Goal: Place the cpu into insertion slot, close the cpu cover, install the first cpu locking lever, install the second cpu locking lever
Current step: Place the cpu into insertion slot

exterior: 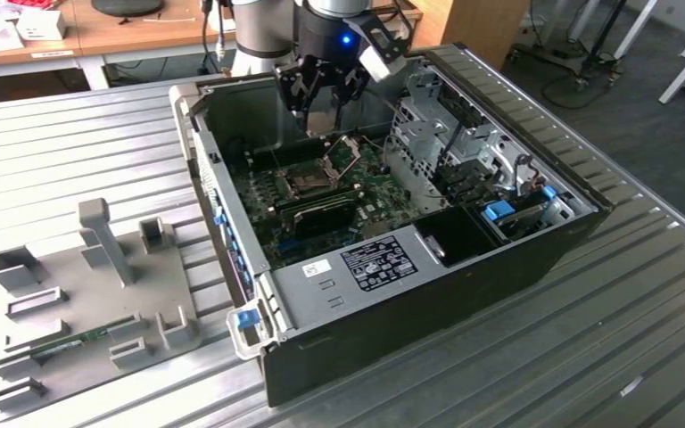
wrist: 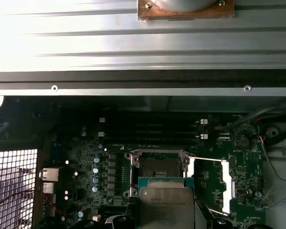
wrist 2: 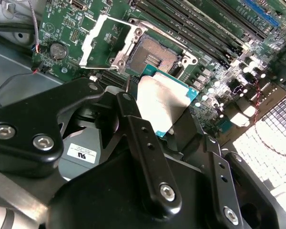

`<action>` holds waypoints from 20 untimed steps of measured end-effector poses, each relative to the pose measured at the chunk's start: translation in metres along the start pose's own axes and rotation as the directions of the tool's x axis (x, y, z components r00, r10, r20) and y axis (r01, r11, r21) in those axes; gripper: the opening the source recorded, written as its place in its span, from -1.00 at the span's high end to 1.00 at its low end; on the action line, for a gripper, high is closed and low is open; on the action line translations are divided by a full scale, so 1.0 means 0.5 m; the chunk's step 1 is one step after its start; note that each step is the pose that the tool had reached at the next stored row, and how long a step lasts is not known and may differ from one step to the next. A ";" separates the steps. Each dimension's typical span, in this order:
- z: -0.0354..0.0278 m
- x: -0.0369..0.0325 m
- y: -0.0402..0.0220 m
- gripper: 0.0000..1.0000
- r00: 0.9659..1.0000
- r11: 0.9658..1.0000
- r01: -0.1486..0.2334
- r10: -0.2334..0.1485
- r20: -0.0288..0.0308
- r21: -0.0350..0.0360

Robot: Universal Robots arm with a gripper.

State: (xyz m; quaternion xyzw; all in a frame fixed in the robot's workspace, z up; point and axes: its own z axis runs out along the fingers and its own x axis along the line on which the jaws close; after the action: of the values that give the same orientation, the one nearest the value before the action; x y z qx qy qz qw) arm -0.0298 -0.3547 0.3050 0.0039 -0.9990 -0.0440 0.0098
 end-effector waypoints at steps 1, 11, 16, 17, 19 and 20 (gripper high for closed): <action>0.000 0.000 0.000 -0.08 1.000 1.000 0.000 0.000 0.000 0.000; 0.004 0.000 0.000 -0.08 1.000 1.000 0.000 0.000 0.000 0.000; 0.005 0.000 0.000 -0.08 1.000 1.000 0.000 0.000 0.000 0.000; 0.006 0.000 0.000 -0.08 1.000 1.000 0.000 0.000 0.000 -0.001; 0.008 0.000 -0.001 -0.08 1.000 1.000 0.000 0.000 0.000 0.000; 0.009 0.000 -0.001 -0.08 1.000 1.000 0.000 0.000 0.000 0.000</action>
State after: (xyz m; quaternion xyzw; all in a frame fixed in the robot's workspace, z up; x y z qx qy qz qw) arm -0.0298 -0.3547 0.3007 0.0039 -0.9990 -0.0440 0.0098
